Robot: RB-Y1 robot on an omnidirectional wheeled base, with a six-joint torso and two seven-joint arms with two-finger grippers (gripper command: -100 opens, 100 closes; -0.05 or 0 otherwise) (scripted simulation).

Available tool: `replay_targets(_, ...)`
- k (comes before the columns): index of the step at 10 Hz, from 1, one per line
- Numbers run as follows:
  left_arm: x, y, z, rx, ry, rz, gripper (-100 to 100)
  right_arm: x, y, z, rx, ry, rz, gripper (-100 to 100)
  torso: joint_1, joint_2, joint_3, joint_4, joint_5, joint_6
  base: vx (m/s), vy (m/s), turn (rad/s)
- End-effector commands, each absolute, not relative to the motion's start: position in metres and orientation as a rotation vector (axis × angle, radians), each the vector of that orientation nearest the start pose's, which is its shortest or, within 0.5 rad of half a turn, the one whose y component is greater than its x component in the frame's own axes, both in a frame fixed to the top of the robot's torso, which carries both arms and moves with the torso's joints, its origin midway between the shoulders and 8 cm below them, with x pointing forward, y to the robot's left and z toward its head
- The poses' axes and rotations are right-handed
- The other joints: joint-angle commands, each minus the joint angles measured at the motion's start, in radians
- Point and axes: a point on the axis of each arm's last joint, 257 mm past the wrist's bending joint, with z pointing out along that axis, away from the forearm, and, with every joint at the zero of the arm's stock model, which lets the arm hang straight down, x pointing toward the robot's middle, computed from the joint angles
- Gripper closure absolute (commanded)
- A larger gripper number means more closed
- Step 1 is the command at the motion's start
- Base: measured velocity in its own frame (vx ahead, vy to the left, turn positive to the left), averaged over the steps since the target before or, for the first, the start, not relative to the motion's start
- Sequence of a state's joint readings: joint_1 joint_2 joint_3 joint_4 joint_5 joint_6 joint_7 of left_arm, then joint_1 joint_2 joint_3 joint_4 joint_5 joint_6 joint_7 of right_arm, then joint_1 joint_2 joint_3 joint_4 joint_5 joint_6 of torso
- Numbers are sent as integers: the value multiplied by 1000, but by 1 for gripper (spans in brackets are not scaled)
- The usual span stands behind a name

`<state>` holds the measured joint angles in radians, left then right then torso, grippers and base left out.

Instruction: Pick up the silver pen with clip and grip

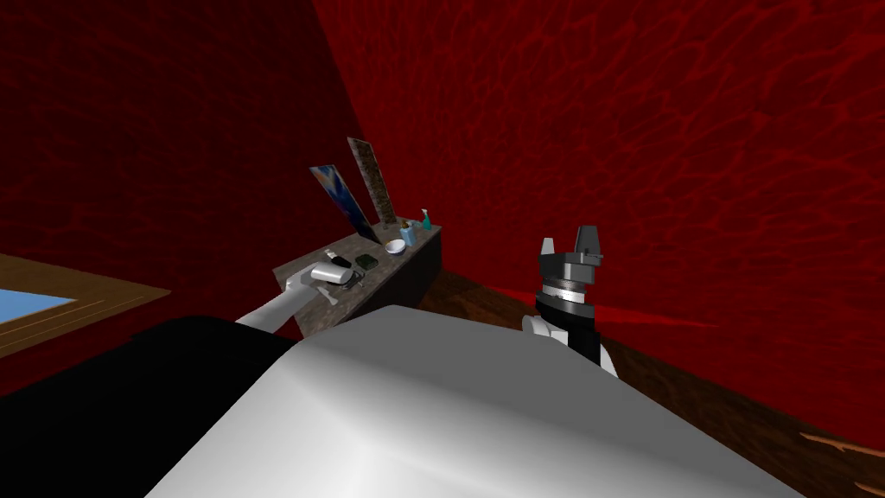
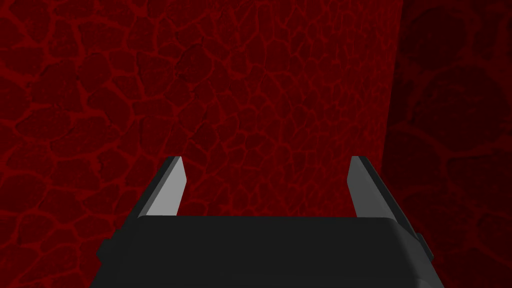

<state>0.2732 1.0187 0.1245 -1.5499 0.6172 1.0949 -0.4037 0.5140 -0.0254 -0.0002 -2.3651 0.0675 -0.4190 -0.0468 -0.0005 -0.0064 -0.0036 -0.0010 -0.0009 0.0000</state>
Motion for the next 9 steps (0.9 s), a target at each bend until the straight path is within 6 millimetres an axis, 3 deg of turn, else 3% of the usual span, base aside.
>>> replay_targets(1, 285, 624, -337, -1472, 2210, 278, 100, 341, -269, 42, 624, 664, 1294, 0, 0, 0, 0, 0, 0, 0, 91, -6, 149)
replay_targets(7, 296, 589, -326, -1360, 2274, 247, 100, 341, -269, 42, 624, 664, 1294, 0, -2, 1, 1, 1, -2, 0, 77, 2, 161)
replay_targets(8, 295, 593, -327, -1373, 2267, 250, 100, 341, -269, 42, 624, 664, 1294, 0, -3, 2, 1, 1, -2, 0, 44, -8, 51)
replay_targets(9, 295, 592, -327, -1372, 2269, 251, 0, 341, -269, 42, 624, 664, 1294, 0, -3, 4, 3, 2, -2, 1, 6, -2, -7)
